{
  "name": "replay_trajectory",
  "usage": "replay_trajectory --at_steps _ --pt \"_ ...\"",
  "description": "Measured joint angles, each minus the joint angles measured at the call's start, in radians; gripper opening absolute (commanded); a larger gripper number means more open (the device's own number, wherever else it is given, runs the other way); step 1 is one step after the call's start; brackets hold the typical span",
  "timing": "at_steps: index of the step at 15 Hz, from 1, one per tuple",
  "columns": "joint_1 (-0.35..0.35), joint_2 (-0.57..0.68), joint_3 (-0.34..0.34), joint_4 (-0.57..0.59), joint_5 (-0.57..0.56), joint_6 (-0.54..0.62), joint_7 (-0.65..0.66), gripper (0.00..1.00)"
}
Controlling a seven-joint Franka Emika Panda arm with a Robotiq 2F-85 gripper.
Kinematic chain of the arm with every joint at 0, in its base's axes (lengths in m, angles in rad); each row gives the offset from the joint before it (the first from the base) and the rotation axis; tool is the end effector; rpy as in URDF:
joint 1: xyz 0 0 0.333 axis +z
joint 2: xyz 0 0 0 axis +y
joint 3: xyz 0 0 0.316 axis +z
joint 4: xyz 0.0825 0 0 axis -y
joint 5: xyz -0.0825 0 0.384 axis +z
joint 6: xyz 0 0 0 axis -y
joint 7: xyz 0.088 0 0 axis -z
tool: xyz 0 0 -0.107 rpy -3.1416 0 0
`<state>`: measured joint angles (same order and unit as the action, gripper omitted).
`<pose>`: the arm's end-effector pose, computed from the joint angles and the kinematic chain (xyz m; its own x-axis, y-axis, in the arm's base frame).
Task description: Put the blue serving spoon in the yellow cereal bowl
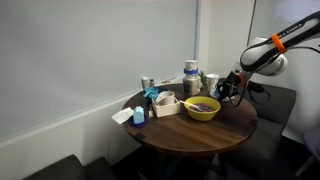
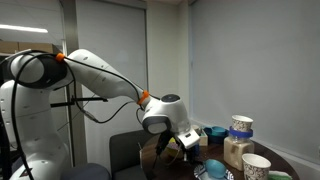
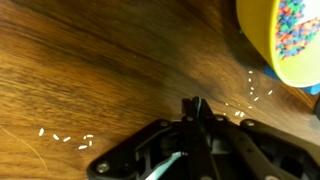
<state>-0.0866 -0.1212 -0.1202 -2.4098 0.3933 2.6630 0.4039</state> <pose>0.4937 -0.1154 0.3966 0.5621 -0.8103 0.1655 -0.7133 -0.5763 -0.3989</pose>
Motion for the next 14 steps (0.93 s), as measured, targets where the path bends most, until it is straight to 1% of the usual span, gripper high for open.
replay_trajectory --at_steps 5,8,10,14 --pt "-0.002 -0.037 0.009 0.0 -0.007 0.045 0.003 0.02" --pt "0.002 -0.103 0.024 -0.009 -0.009 0.032 -0.03 0.02" --pt "0.019 -0.169 0.026 -0.018 -0.003 -0.028 -0.101 0.02" --pt "0.078 -0.306 0.016 -0.019 0.014 -0.232 -0.237 0.02"
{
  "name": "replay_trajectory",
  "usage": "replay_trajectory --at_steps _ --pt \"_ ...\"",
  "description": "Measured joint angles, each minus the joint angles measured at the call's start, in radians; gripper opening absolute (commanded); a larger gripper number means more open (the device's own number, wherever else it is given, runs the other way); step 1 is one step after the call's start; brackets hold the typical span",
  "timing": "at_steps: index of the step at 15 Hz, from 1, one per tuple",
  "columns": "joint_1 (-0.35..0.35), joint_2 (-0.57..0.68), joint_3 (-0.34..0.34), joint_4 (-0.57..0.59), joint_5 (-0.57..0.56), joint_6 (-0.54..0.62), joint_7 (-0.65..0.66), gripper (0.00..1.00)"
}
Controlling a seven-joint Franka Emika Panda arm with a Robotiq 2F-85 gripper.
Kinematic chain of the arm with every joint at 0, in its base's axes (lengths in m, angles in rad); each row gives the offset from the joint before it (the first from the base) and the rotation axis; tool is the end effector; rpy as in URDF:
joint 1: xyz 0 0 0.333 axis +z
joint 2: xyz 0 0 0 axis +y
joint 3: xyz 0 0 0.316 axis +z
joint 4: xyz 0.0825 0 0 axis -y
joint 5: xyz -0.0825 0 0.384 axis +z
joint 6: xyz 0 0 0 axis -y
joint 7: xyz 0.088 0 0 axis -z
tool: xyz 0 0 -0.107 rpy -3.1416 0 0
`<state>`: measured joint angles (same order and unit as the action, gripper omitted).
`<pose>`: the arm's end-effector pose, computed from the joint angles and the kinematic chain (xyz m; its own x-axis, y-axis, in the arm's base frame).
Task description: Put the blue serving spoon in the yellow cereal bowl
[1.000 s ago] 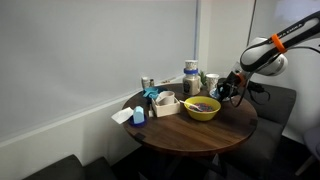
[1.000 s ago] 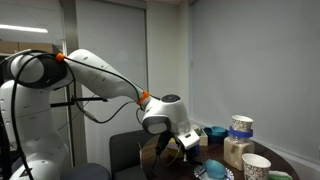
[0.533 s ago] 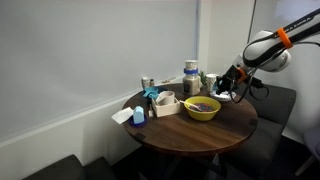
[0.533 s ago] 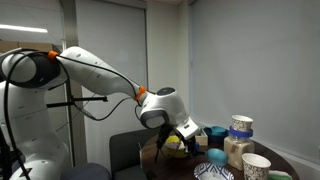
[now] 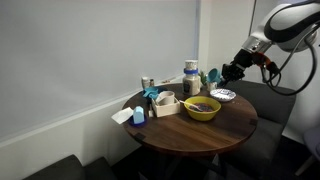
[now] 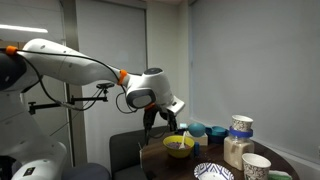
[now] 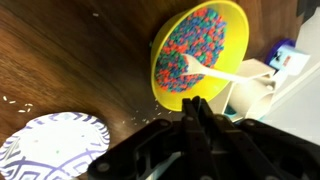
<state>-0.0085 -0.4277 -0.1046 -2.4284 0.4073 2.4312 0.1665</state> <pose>0.4494 -0.0532 0.5084 0.7917 -0.5456 0.2748 -0.3950 -0.8004 -0.4510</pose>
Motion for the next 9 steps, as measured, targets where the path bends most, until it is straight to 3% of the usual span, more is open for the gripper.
replay_trajectory --at_steps 4,6,7,9 --pt "0.06 -0.077 -0.022 0.024 0.04 -0.212 -0.127 0.02" --pt "0.079 -0.087 -0.036 0.047 0.068 -0.326 -0.182 0.08" --pt "0.084 -0.087 -0.042 0.058 0.076 -0.367 -0.199 0.02" --pt "0.084 -0.086 -0.047 0.063 0.079 -0.385 -0.209 0.02"
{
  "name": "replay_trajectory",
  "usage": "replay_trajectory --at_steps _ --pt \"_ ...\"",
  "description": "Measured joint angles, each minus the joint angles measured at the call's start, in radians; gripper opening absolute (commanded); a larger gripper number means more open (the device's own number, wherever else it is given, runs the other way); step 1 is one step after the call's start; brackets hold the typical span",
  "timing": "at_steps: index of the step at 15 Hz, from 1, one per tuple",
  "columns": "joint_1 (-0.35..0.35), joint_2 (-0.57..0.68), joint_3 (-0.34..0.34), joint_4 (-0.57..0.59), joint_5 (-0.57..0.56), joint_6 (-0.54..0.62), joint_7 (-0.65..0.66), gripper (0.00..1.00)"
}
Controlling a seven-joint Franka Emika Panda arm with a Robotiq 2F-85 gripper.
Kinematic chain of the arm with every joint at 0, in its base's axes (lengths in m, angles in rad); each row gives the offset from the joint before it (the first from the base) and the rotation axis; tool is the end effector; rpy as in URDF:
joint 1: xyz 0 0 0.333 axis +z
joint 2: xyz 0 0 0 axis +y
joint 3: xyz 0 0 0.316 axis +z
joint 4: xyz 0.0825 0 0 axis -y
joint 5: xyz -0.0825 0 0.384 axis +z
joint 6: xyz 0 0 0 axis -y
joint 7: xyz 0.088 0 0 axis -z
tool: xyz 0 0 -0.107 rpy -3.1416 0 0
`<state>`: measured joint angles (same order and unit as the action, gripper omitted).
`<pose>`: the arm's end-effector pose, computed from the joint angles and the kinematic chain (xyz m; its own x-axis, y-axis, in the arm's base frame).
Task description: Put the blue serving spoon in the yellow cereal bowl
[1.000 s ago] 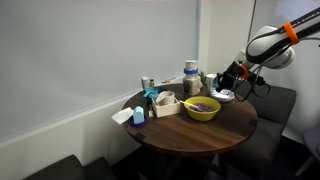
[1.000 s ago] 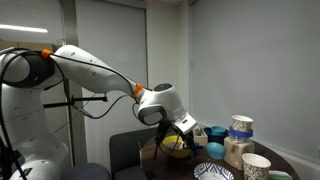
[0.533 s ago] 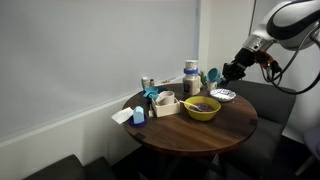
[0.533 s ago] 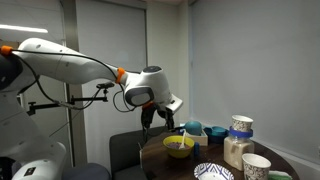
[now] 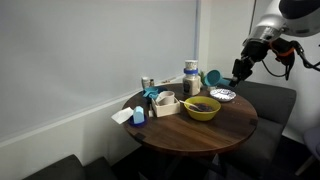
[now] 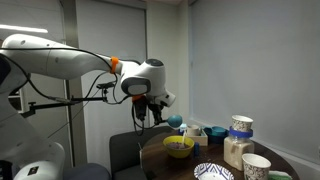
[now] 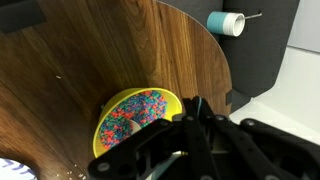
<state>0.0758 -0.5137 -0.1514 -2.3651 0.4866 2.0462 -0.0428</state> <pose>0.4181 -0.0131 0.5391 0.9597 -0.2415 0.1434 -0.1383 -0.8506 -0.5073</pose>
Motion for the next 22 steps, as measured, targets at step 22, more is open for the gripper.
replay_trajectory --at_steps 22 --pt "-0.116 0.422 -0.06 0.256 0.178 -0.396 -0.291 0.02"
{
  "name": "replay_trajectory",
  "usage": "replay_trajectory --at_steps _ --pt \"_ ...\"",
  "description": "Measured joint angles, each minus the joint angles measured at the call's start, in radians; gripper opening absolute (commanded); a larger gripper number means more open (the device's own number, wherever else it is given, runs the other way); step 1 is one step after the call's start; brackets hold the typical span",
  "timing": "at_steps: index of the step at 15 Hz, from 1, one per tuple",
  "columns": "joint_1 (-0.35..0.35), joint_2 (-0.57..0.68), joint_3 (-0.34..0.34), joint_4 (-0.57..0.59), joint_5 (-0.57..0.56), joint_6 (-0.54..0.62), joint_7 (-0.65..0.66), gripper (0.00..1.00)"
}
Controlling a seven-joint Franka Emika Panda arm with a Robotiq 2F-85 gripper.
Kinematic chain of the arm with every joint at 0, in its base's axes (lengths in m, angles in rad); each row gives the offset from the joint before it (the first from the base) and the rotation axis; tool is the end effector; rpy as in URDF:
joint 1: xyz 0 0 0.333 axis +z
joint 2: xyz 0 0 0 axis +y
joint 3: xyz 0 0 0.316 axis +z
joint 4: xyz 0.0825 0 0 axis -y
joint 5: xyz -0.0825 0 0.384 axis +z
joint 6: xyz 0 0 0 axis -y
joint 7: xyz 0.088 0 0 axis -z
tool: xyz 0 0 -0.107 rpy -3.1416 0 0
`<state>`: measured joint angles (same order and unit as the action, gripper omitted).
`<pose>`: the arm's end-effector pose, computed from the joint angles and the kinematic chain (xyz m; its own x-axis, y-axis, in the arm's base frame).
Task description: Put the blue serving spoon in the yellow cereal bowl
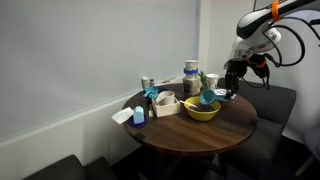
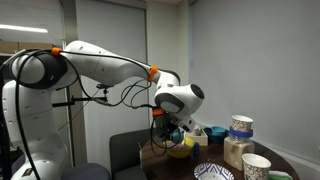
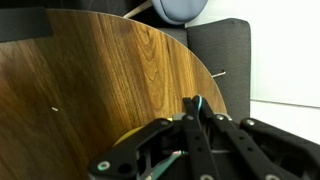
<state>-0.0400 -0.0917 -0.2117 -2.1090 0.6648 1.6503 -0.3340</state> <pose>0.4878 -0.0639 0.4517 0.9852 -0.0305 -0.1688 -0.1364 -0.7362 -0.6629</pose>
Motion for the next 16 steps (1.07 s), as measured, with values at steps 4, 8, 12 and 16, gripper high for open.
replay_trajectory --at_steps 4,8,12,16 --pt "-0.03 0.062 0.002 0.051 0.003 -0.056 0.015 0.34" --pt "-0.053 0.107 0.004 0.085 0.003 -0.062 0.044 0.61" --pt "-0.059 0.101 0.012 0.097 0.003 -0.021 0.061 0.89" --pt "-0.057 0.013 0.048 0.066 -0.003 0.106 0.073 0.91"
